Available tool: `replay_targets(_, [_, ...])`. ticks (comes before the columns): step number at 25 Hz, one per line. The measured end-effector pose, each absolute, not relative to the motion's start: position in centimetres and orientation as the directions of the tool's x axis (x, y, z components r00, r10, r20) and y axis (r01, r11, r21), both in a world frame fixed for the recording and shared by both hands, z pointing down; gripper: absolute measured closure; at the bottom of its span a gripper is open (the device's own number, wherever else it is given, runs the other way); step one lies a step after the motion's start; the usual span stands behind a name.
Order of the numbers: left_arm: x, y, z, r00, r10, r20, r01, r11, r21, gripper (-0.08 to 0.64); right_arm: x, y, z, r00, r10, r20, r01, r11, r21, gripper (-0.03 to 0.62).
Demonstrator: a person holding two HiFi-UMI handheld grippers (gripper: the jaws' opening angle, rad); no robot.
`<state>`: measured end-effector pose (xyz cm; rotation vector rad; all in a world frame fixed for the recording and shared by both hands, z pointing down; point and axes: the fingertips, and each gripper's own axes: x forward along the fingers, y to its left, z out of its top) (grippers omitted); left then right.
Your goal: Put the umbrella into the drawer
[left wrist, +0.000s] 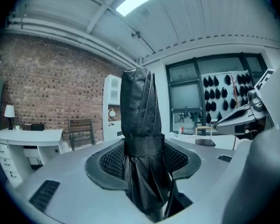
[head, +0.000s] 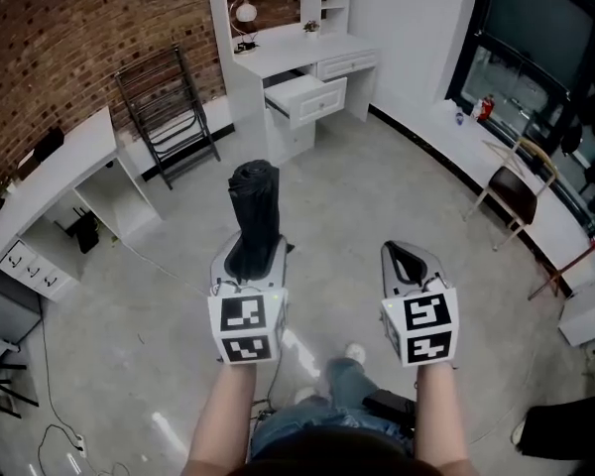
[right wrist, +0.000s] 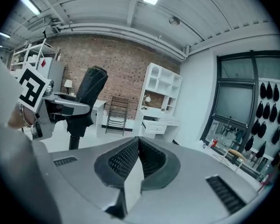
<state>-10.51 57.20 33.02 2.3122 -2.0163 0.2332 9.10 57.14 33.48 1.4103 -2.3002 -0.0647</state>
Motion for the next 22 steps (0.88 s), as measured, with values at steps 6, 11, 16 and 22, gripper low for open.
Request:
replay_targets(6, [-10.7,53.6,36.3,0.109,-0.964,0.241,-0.993,-0.115,-0.013,0.337,10.0,53.7,35.4,-0.379,-0.841,0.386,-0.841,0.487,0.235,0.591])
replay_targets(11, [-9.8,46.3,37.4,0.076,-0.960,0.269,-0.996,-0.087,-0.027,0.337,11.1,45.8,37.3,-0.404,-0.816,0.414,-0.829,0.518,0.211,0.591])
replay_targets(16, [-9.1,36.3,36.7,0.031,-0.965,0.260,-0.998,-0.042,-0.038,0.337,11.8,34.8,37.3,-0.452,-0.791,0.412,-0.809,0.559,0.184,0.591])
replay_targets(22, [-6.7,25.1,35.0,-0.018,-0.970,0.242,-1.000,0.012,-0.027,0.337,14.4,22.7,36.0,-0.482,-0.767,0.424,-0.786,0.592,0.176,0.591])
